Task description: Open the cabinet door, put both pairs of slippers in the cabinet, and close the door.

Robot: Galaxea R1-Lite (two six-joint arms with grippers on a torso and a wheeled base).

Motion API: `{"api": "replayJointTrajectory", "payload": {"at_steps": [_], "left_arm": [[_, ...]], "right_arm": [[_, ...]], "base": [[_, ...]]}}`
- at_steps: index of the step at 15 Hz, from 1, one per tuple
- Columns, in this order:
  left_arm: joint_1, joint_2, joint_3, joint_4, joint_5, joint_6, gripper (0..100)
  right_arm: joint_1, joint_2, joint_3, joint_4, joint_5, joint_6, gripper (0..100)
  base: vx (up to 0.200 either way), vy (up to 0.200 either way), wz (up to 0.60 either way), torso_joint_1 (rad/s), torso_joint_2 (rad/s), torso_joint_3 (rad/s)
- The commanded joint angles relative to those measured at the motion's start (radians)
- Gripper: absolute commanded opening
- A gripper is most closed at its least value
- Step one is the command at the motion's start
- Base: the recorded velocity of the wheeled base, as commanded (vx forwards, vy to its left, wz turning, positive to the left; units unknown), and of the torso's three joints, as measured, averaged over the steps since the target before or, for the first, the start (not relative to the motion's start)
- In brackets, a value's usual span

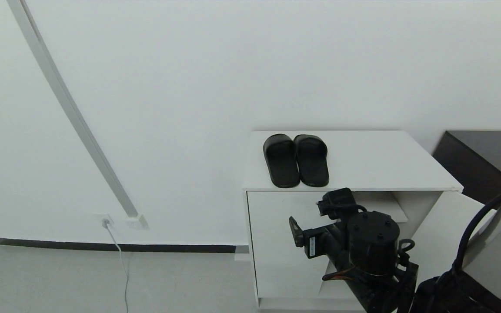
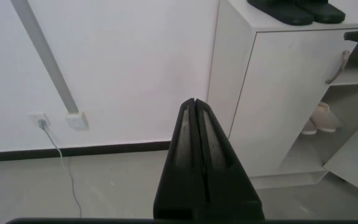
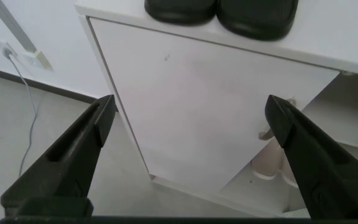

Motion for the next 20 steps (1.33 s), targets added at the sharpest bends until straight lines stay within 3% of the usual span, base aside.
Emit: {"api": "replayJointTrajectory", "payload": {"at_steps": [1, 9, 14, 16, 18, 20], "left_arm": [[0.000, 0.001, 0.001, -0.002, 0.000, 0.000, 0], [0.000, 0.001, 0.001, -0.002, -0.001, 0.001, 0], [0.000, 0.001, 0.001, -0.002, -0.001, 0.001, 0], [0.000, 0.001, 0.001, -0.002, -0.001, 0.001, 0], [0.000, 0.001, 0.001, 0.000, -0.001, 0.001, 0], [0.000, 0.001, 0.001, 0.000, -0.003, 0.003, 0]], "right_arm": [[0.001, -0.003, 0.001, 0.000, 0.000, 0.000, 100], [-0.032, -0.024, -0.021, 0.018, 0.020, -0.027, 100], [-0.039, -0.087, -0.200, 0.356, 0.020, 0.054, 100], [-0.039, -0.141, -0.335, 0.590, 0.014, 0.104, 100], [-0.039, -0.159, -0.409, 0.695, 0.011, 0.124, 100], [-0.039, -0.155, -0.426, 0.714, 0.006, 0.126, 100]], "base": [[0.000, 0.000, 0.00, 0.178, -0.40, -0.222], [0.000, 0.000, 0.00, 0.065, -0.14, -0.075], [0.000, 0.000, 0.00, 0.000, 0.00, 0.000], [0.000, 0.000, 0.00, 0.000, 0.00, 0.000], [0.000, 0.000, 0.00, 0.000, 0.00, 0.000], [0.000, 0.000, 0.00, 0.000, 0.00, 0.000]]}}
